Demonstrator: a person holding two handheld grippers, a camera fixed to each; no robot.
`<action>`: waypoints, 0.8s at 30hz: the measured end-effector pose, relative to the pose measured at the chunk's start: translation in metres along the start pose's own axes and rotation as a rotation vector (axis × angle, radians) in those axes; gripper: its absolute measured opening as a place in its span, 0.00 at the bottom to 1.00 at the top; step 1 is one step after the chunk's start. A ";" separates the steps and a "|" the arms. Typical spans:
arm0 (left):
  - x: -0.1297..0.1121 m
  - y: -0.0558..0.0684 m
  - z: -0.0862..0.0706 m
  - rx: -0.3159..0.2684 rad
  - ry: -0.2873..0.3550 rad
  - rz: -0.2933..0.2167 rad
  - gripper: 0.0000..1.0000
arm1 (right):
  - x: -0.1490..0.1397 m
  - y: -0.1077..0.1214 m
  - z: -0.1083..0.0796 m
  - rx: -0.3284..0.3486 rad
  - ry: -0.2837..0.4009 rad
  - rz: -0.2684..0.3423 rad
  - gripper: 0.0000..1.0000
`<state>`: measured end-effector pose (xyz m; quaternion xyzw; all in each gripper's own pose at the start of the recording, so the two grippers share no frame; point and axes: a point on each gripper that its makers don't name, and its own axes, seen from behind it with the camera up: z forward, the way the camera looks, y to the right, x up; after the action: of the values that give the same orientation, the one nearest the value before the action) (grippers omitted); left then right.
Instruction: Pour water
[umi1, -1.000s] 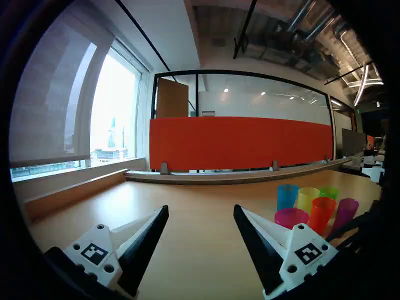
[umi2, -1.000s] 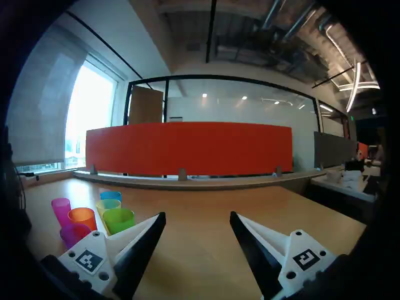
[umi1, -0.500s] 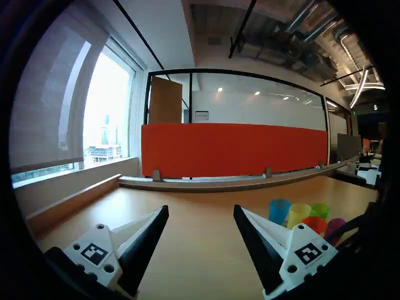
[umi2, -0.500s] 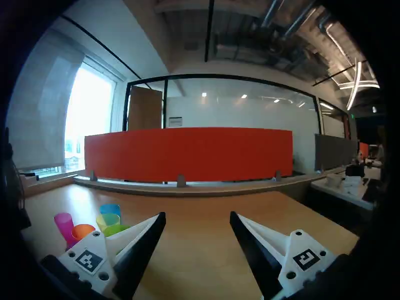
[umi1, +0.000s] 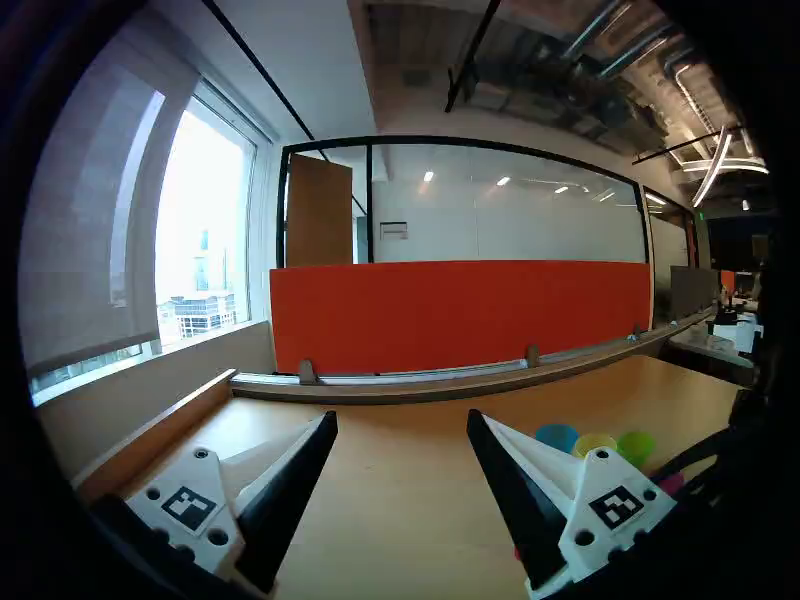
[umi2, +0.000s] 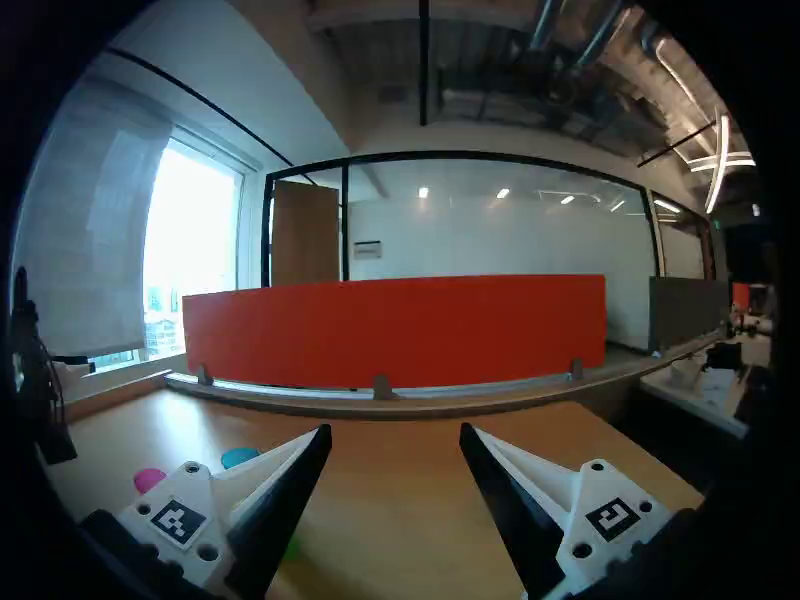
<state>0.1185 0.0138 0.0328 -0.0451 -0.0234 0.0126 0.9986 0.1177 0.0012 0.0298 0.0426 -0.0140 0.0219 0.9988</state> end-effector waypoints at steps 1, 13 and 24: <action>0.003 0.000 0.001 -0.005 -0.005 -0.004 0.96 | 0.004 -0.001 0.001 0.005 -0.001 0.003 1.00; 0.036 0.004 0.009 -0.049 -0.019 -0.044 0.96 | 0.047 -0.009 0.006 0.048 -0.004 -0.017 1.00; 0.045 0.012 0.010 -0.096 -0.037 -0.060 0.96 | 0.056 -0.011 0.005 0.068 -0.020 -0.019 1.00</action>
<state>0.1631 0.0282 0.0439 -0.0920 -0.0438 -0.0174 0.9946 0.1744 -0.0080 0.0354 0.0769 -0.0226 0.0127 0.9967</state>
